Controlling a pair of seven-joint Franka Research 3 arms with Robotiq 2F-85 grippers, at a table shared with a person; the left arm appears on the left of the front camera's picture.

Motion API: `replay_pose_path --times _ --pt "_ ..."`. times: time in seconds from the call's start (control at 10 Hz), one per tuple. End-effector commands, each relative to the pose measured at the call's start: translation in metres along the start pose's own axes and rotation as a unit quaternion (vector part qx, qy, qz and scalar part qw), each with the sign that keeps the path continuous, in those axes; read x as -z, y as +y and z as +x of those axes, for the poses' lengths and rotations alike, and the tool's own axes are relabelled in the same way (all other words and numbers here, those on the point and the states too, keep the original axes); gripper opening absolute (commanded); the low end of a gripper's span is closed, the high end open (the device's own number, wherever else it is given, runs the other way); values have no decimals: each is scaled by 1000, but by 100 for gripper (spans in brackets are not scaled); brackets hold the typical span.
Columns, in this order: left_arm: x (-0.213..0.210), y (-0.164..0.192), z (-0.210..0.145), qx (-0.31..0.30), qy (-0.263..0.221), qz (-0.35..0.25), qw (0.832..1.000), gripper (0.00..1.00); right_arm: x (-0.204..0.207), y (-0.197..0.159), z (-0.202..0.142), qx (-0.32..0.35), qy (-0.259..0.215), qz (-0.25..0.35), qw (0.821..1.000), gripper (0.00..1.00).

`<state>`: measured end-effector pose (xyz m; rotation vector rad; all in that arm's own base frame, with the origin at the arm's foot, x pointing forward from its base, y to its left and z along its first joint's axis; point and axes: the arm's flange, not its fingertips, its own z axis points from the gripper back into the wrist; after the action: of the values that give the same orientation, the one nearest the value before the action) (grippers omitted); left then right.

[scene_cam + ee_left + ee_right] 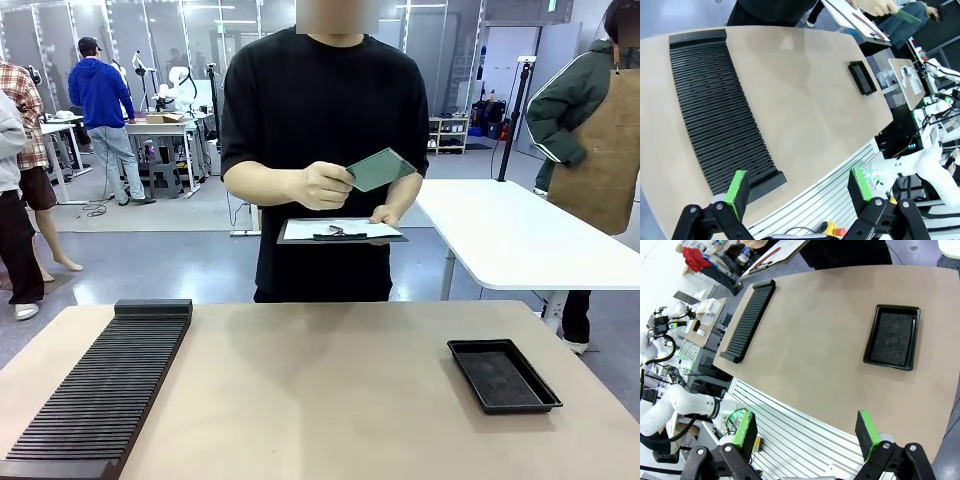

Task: Inspect the PCB.
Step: Pick up the Blank PCB that the human is holding.

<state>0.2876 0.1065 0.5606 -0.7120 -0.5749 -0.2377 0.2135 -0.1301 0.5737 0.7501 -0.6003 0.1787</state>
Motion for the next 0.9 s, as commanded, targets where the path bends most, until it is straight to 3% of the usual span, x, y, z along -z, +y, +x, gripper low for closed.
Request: replay_pose_path --times 0.0,0.8 --pt "1 -1 0 3 5 5 1000 100 -1 1 -1 -7 -3 5 1000 100" --pt "1 -1 0 3 5 5 1000 100 -1 1 -1 -7 -3 5 1000 100"
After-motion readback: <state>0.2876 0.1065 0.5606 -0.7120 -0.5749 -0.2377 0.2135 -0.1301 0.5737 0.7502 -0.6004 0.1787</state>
